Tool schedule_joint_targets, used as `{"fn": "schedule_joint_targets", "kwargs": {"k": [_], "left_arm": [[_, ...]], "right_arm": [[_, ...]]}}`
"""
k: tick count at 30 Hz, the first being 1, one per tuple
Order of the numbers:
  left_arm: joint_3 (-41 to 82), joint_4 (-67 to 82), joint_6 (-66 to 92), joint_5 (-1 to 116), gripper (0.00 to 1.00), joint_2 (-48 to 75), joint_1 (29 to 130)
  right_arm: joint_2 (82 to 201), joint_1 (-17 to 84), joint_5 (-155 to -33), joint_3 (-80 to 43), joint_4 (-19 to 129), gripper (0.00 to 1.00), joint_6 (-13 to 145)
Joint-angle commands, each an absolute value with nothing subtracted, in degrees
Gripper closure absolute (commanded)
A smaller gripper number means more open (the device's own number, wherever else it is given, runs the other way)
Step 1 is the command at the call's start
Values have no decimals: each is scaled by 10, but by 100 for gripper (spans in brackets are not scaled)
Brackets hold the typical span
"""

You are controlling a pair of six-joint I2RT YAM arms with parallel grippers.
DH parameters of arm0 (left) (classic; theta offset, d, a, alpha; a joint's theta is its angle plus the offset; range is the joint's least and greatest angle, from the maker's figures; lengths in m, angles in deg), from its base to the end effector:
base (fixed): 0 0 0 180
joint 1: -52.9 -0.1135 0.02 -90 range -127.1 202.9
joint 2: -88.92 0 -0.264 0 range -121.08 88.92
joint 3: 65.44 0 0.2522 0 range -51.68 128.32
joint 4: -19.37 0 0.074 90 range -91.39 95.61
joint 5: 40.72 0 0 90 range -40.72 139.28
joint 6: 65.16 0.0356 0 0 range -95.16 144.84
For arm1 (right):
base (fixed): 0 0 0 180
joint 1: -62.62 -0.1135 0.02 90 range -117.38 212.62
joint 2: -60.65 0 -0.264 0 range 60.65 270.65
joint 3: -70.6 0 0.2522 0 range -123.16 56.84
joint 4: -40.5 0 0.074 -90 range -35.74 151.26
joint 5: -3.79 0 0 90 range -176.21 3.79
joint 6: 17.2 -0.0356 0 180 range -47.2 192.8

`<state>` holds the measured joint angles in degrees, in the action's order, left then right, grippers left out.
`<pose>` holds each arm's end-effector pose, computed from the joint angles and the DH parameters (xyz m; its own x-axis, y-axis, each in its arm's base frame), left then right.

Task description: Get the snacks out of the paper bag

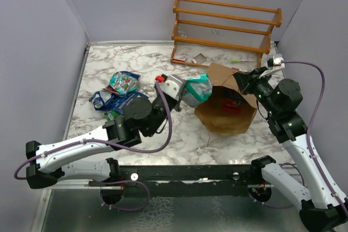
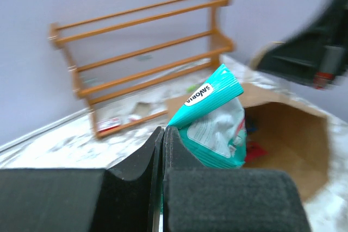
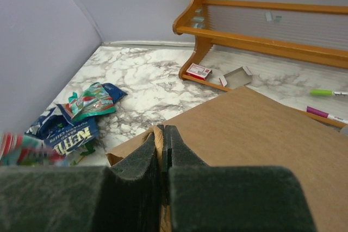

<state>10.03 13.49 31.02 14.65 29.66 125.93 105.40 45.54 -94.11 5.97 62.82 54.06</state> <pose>0.0861 -0.2130 0.4293 0.1192 -0.0871 -0.9890 0.6146 0.7888 0.0046 0.1695 0.0572 0.3805 -0.1742 0.2794 -0.9442 -0.3867 0.8625 0.3265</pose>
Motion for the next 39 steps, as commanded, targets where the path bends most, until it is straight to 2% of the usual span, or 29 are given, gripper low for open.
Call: {"fn": "schedule_joint_targets", "kwargs": {"k": [1, 12, 17, 21, 31, 39], "left_arm": [[149, 50, 279, 77, 100, 305, 1157], [203, -106, 175, 172, 100, 254, 840], [190, -128, 143, 234, 100, 204, 717], [170, -124, 151, 193, 100, 162, 698], [88, -71, 160, 217, 100, 151, 666], [60, -90, 118, 346, 100, 136, 666]], "right_arm": [[1042, 456, -904, 47, 621, 98, 554], [1035, 455, -886, 9, 644, 98, 576], [1048, 456, -889, -14, 648, 98, 579], [1058, 456, -898, -27, 641, 98, 578], [1061, 456, -915, -10, 634, 98, 573], [1052, 456, -922, -2, 640, 98, 570]]}}
